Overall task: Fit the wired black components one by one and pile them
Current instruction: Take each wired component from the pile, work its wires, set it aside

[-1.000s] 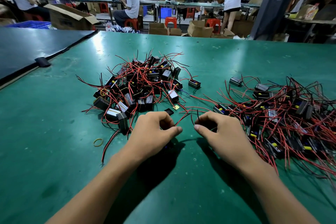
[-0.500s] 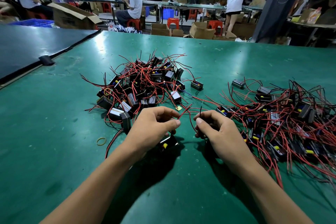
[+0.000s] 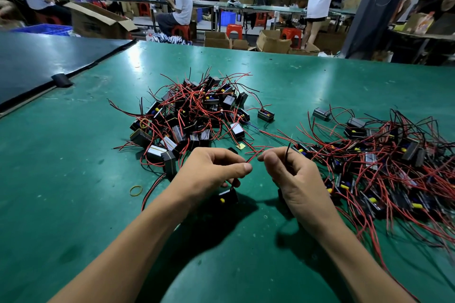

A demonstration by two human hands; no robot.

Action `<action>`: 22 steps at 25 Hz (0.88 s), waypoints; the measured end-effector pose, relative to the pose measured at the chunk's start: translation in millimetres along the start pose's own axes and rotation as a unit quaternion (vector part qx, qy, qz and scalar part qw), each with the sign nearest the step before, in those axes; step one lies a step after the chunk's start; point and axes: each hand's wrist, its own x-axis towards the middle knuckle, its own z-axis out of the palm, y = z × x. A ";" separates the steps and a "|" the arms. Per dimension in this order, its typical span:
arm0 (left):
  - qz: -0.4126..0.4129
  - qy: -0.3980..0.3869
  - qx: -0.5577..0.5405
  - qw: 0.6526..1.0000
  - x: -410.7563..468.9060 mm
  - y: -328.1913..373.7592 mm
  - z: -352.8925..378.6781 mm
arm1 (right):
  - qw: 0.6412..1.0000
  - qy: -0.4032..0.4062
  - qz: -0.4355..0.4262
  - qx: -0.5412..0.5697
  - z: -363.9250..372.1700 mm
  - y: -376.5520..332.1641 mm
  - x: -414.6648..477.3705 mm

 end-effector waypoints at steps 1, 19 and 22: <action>0.007 -0.004 0.012 1.000 -0.3 -0.4 2.0 | 1.000 0.004 0.001 -0.011 1.4 0.6 -0.7; 0.001 0.054 0.025 0.998 -0.2 0.2 6.1 | 0.999 -0.005 0.031 -0.009 -4.9 5.1 2.0; 0.012 0.042 0.059 0.997 0.2 1.9 5.3 | 0.997 0.054 0.047 -0.014 -3.6 7.4 4.3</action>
